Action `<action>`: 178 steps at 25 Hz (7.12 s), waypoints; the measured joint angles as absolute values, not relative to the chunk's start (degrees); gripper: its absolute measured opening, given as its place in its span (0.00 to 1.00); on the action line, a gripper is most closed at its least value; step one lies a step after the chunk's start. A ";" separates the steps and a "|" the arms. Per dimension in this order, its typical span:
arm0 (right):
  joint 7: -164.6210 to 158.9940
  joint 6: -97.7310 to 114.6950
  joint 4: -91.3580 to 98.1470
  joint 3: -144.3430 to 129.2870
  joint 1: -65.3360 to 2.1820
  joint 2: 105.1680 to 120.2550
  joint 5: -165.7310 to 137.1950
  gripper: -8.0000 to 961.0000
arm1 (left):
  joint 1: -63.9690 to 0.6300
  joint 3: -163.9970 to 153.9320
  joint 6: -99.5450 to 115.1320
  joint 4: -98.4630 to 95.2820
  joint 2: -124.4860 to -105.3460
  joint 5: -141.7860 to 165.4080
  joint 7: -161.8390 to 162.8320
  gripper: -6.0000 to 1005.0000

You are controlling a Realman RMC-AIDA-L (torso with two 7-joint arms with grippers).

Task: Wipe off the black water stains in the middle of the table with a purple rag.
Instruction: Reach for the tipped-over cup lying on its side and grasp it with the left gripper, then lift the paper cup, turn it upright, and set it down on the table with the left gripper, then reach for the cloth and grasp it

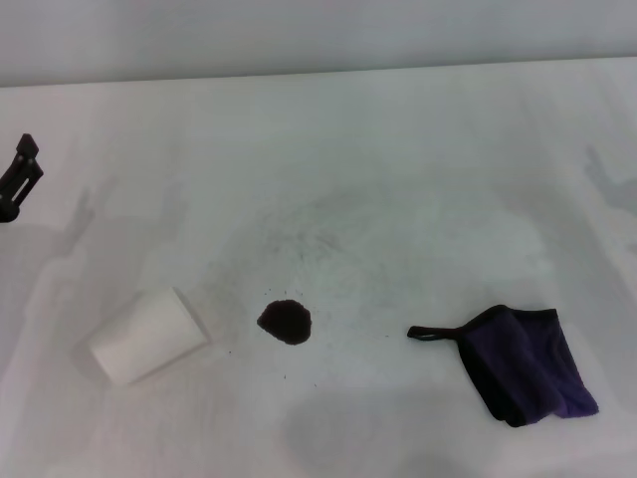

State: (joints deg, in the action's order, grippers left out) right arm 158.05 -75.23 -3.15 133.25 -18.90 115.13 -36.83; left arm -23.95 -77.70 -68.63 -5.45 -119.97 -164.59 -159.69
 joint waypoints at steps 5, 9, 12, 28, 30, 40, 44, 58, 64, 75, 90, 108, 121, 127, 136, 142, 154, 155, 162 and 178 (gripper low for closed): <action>158.32 -75.24 -3.44 133.32 -19.07 115.13 -36.81 0.91 | -24.12 -77.70 -68.78 -5.08 -119.97 -164.73 -159.69 0.87; 158.17 -75.34 -3.58 133.34 -19.22 115.13 -36.67 0.91 | -24.21 -79.86 -68.94 -5.43 -119.94 -163.83 -159.93 0.87; 158.37 -75.38 -3.60 133.33 -19.40 115.14 -36.70 0.91 | -24.32 -80.83 -69.07 -5.62 -119.88 -163.74 -160.13 0.87; 158.47 -75.01 -3.51 133.37 -18.90 115.04 -36.76 0.91 | -22.29 -82.50 -69.25 -16.90 -113.34 -152.13 -128.42 0.87; 158.47 -75.00 -3.43 133.35 -18.90 115.04 -36.77 0.91 | -21.38 -82.45 -68.81 -20.15 -111.59 -148.02 -122.07 0.87; 158.47 -74.96 -3.54 133.33 -18.94 115.05 -36.83 0.91 | -19.58 -77.12 -63.19 -40.94 -105.71 -112.83 -87.81 0.87; 158.62 -74.78 -3.57 133.33 -19.27 115.02 -36.83 0.91 | -20.12 -67.63 -68.35 -51.74 -106.70 -88.69 -75.39 0.87; 158.65 -73.84 -4.04 133.24 -19.43 115.03 -36.82 0.91 | -34.44 -55.65 -97.41 -62.44 -111.06 -43.69 -57.11 0.87; 158.64 -73.82 -3.64 133.24 -19.29 115.08 -36.82 0.91 | -35.73 -57.48 -98.82 -67.75 -116.27 -33.59 -56.74 0.87; 158.12 -73.97 -3.04 133.24 -18.99 115.14 -36.82 0.91 | -34.56 -66.72 -94.45 -68.51 -118.64 -31.47 -57.75 0.87; 157.71 -74.27 -2.17 133.24 -19.25 115.23 -36.82 0.91 | -31.05 -80.68 -81.71 -68.57 -118.85 -33.22 -59.86 0.87; 156.47 -74.36 -1.40 133.24 -19.43 115.31 -36.70 0.91 | -31.29 -85.26 -76.87 -71.68 -118.92 -31.23 -63.33 0.79; 156.61 -74.04 -1.82 133.32 -19.43 115.31 -36.47 0.91 | -31.19 -85.87 -72.75 -70.32 -119.06 -32.82 -63.48 0.72; 156.94 -74.06 -1.92 133.24 -19.42 115.26 -36.65 0.91 | -29.17 -85.52 -65.66 -72.48 -119.07 -37.38 -63.49 0.68; 156.97 -74.43 -2.63 133.27 -19.50 115.22 -36.66 0.91 | -27.46 -86.26 -51.16 -66.56 -119.03 -55.58 -66.64 0.63; 156.98 -74.49 -2.84 133.24 -19.58 115.13 -36.78 0.91 | -23.94 -90.97 -44.57 -60.72 -119.17 -75.03 -76.90 0.61; 157.05 -74.70 -2.91 133.21 -19.10 115.13 -36.74 0.91 | -17.90 -95.13 -42.85 -52.67 -119.18 -91.81 -92.76 0.60; 157.06 -74.76 -2.90 133.21 -19.01 115.13 -36.74 0.91 | -17.28 -95.47 -42.78 -52.60 -119.18 -92.19 -93.62 0.60; 157.05 -75.16 -2.55 133.22 -18.46 115.12 -36.79 0.91 | -14.80 -95.78 -41.15 -51.02 -119.26 -92.44 -96.86 0.60; 157.06 -75.42 -2.53 133.15 -17.91 115.05 -36.93 0.91 | -12.57 -97.00 -38.50 -49.27 -119.47 -95.47 -105.32 0.58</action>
State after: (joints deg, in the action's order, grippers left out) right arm 157.06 -75.42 -2.53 133.15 -17.91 115.05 -36.93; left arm -12.57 -97.00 -38.50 -49.27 -119.47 -95.47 -105.32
